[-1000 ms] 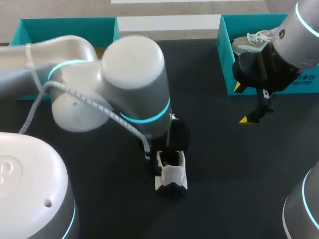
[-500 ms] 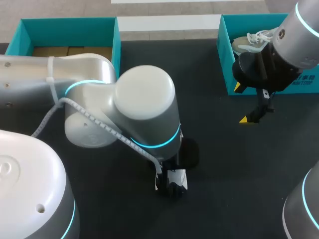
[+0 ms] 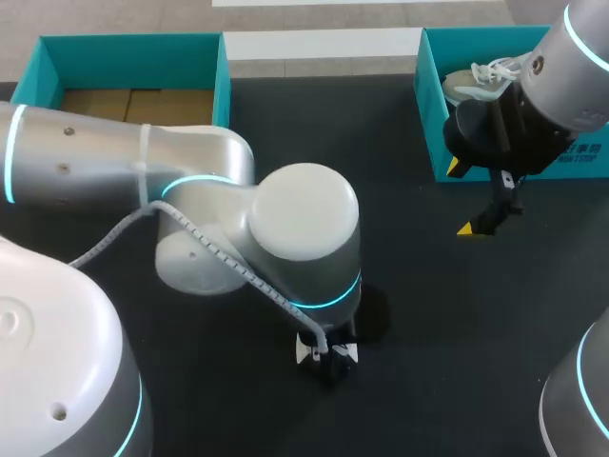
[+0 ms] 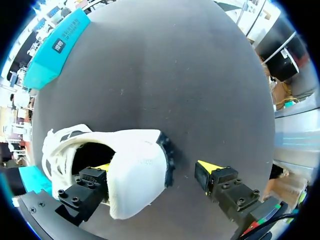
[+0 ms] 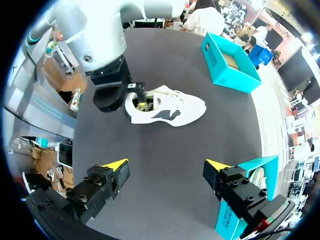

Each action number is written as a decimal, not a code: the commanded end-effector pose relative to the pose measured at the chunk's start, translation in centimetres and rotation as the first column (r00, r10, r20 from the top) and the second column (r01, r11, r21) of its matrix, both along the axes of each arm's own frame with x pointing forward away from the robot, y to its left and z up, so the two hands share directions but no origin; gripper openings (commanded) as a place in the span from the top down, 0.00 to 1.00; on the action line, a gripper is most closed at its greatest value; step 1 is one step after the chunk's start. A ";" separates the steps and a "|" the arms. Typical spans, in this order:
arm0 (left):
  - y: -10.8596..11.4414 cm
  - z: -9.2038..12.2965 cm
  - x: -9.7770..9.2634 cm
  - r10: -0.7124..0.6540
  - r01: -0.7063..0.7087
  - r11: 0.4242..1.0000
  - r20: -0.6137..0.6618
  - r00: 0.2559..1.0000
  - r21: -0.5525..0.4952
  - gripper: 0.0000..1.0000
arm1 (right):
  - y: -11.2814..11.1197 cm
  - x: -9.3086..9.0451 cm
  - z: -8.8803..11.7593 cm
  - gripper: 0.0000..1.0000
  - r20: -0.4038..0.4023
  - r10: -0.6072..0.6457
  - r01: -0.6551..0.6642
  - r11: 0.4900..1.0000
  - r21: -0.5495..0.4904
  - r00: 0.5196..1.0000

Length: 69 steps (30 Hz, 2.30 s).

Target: Take the shoe out of the shoebox, open the shoe tongue, remove and reinsert the insole, then place the shoe into the shoebox

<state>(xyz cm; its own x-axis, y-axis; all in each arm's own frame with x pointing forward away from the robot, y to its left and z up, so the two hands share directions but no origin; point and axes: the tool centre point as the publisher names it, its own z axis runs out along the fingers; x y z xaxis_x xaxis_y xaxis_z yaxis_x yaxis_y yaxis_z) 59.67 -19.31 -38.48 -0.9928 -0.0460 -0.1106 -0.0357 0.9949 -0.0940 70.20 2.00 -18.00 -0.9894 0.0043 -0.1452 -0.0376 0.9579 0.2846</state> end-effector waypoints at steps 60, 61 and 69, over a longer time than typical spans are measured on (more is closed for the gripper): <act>6.0 21.7 5.9 -0.080 0.078 0.997 -0.062 0.995 -0.027 1.00 | 0.2 0.2 -0.1 0.00 -0.003 -0.001 0.001 1.000 -0.003 1.000; 6.0 21.7 5.9 -0.080 0.078 0.997 -0.062 0.995 -0.027 1.00 | 0.2 0.2 -0.1 0.00 -0.003 -0.001 0.001 1.000 -0.003 1.000; 12.0 22.7 8.2 -0.110 0.106 0.993 -0.115 0.987 -0.046 1.00 | 0.2 0.2 -0.1 0.00 -0.003 -0.001 0.001 1.000 -0.003 1.000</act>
<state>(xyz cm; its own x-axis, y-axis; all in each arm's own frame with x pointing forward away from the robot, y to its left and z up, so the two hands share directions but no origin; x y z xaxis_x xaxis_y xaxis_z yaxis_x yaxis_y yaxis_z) 67.08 -10.74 -16.47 -0.9988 0.0481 -0.0033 0.0482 0.9950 -0.0872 70.19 2.00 -18.00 -0.9894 0.0043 -0.1452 -0.0376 0.9579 0.2847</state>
